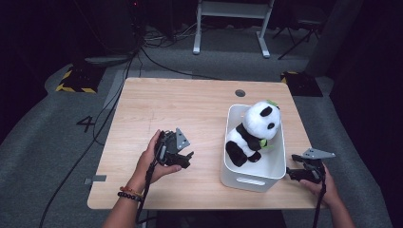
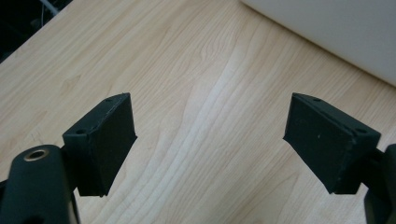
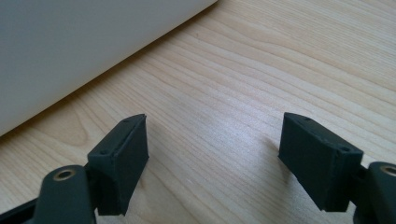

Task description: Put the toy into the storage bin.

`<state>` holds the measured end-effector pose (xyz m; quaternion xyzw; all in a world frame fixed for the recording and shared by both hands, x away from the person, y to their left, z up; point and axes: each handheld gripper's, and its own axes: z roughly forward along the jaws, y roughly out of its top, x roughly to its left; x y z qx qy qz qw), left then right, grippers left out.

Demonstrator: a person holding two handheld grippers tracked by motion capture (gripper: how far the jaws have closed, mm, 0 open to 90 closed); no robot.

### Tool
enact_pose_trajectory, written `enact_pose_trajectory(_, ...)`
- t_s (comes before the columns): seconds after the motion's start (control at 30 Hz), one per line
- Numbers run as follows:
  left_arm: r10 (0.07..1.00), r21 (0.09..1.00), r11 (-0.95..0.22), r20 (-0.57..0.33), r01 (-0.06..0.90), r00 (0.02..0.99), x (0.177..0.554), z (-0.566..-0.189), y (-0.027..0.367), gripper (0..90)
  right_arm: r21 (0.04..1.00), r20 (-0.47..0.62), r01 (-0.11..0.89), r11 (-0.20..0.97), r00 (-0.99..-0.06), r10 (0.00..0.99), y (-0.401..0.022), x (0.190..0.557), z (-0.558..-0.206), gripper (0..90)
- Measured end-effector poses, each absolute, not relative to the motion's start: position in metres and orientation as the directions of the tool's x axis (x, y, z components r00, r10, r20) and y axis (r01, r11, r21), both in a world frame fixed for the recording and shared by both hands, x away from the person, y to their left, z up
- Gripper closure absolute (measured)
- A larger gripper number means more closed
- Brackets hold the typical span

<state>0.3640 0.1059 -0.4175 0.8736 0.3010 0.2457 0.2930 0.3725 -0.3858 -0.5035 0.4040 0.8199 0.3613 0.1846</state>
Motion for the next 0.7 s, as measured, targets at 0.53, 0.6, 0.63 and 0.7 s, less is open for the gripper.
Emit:
enact_pose_trajectory(0.53,0.679,0.620,-0.655,0.233,0.432,0.696,0.358,-0.454,0.123,16.3,0.742,-0.010,0.528,0.412,-0.606,0.796,-0.386,0.372,-0.504,23.9)
enact_pose_trajectory(0.6,0.684,0.618,-0.651,0.227,0.441,0.693,0.356,-0.457,0.124,16.4,0.742,-0.011,0.528,0.412,-0.606,0.796,-0.386,0.372,-0.504,23.9)
enact_pose_trajectory(0.63,0.683,0.615,-0.654,0.231,0.440,0.693,0.356,-0.459,0.125,16.3,0.742,-0.011,0.528,0.412,-0.606,0.795,-0.386,0.372,-0.504,23.9)
enact_pose_trajectory(0.7,0.688,0.613,-0.651,0.227,0.448,0.689,0.355,-0.462,0.127,16.3,0.742,-0.011,0.528,0.412,-0.606,0.796,-0.386,0.372,-0.504,23.8)
